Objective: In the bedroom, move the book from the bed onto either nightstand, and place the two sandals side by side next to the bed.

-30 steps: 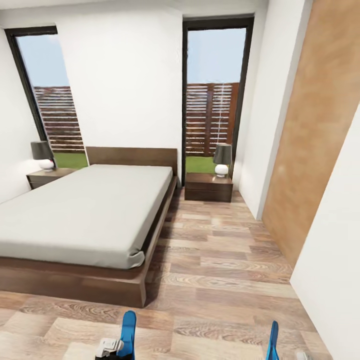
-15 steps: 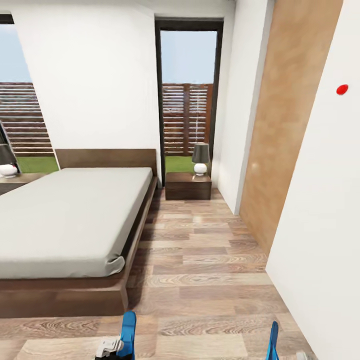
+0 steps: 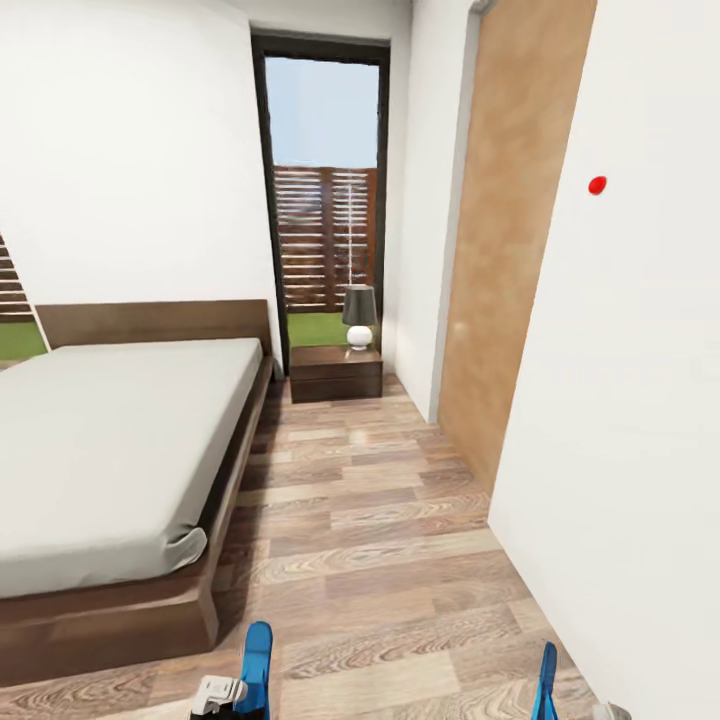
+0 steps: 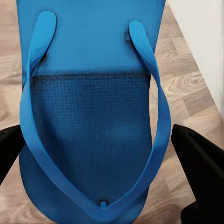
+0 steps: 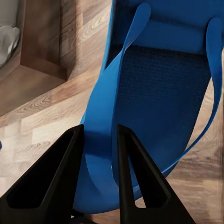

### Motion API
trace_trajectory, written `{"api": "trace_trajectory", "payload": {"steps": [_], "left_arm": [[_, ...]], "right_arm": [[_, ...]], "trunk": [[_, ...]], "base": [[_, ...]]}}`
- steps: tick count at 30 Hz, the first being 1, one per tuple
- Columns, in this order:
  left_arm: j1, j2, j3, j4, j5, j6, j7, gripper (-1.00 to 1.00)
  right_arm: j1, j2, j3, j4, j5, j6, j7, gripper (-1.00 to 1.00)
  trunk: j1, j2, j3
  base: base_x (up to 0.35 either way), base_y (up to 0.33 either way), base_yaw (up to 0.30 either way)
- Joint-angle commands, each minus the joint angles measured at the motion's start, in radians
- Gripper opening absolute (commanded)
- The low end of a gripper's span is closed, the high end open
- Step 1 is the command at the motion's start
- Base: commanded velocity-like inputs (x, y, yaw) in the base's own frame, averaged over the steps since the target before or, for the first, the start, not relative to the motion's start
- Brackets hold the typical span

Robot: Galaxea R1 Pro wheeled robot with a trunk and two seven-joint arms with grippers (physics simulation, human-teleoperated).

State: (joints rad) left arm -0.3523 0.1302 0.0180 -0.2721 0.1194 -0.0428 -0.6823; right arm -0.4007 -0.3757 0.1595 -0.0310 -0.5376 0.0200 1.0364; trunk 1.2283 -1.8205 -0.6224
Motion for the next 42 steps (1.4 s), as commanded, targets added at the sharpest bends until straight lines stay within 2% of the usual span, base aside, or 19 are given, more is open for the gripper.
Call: {"api": "trace_trajectory", "payload": {"steps": [1,11,24,42], "left_arm": [[0.0,0.0,0.002,0.001,0.004,-0.002,-0.005,-1.0],[0.0,0.0,0.002,0.001,0.004,-0.002,-0.005,-1.0],[0.0,0.0,0.002,0.001,0.005,-0.002,-0.005,-1.0],[0.0,0.0,0.002,0.001,0.005,-0.002,-0.006,-1.0]], "right_arm": [[-0.001,0.0,0.006,0.0,-0.01,0.003,0.004,-1.0],[-0.001,0.0,0.006,0.0,-0.01,0.002,0.003,-1.0],[-0.001,0.0,0.006,0.0,-0.01,0.001,0.002,-1.0],[-0.001,0.0,0.006,0.0,-0.01,0.001,0.002,-1.0]], "trunk": [[0.0,0.0,-0.001],[0.0,0.0,-0.001],[0.0,0.0,-0.003],[0.0,0.0,-0.03]], "base": [[0.0,0.0,-0.284],[0.0,0.0,-0.225],[0.0,0.0,-0.012],[0.0,0.0,0.0]]}}
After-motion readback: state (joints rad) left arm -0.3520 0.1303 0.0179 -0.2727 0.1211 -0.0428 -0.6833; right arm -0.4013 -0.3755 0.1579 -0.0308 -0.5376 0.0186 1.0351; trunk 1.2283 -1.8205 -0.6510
